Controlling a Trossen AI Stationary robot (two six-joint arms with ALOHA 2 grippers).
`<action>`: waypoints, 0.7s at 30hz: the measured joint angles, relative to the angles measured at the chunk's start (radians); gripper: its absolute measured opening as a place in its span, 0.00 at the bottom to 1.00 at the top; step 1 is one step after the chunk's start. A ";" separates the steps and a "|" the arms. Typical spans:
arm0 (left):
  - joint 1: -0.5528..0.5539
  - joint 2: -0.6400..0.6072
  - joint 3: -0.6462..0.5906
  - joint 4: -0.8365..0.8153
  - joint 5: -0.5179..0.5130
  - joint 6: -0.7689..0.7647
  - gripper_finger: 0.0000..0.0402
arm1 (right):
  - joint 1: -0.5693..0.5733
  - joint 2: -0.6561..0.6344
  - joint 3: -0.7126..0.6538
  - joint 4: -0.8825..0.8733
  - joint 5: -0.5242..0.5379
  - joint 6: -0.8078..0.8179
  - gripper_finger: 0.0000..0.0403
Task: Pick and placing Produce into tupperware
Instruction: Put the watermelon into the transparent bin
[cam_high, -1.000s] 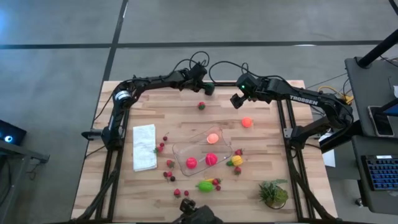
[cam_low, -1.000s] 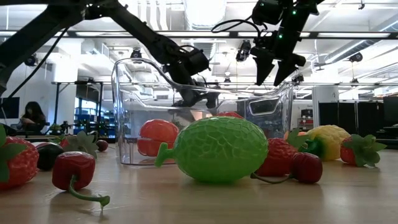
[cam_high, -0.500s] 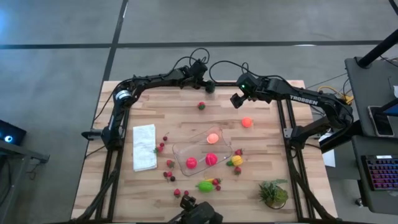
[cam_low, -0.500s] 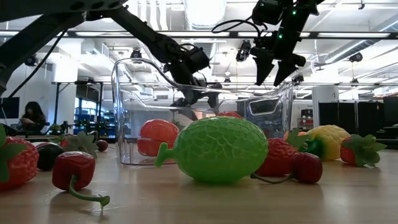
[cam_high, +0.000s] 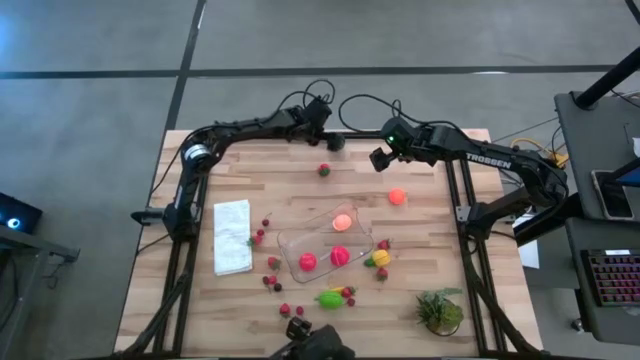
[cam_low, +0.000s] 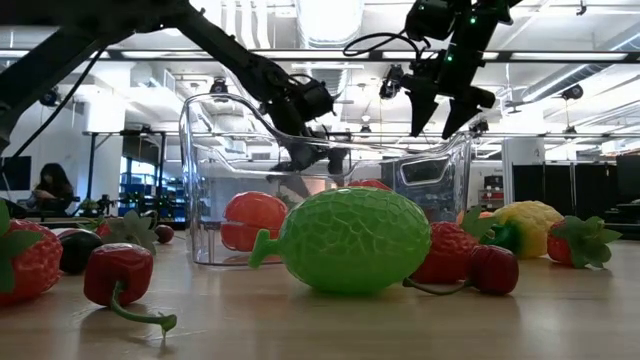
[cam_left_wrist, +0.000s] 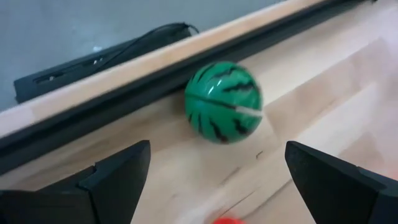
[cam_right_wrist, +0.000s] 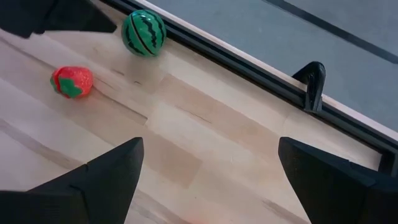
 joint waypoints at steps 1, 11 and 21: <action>0.001 0.004 -0.006 0.010 0.010 -0.002 0.89 | 0.000 0.000 0.000 0.000 0.000 0.000 0.91; 0.004 0.004 -0.030 0.204 0.057 0.024 0.89 | 0.003 0.000 0.000 -0.012 -0.005 0.002 0.91; 0.004 0.004 -0.029 0.391 0.066 0.022 0.89 | 0.003 0.000 0.000 -0.020 -0.005 0.001 0.91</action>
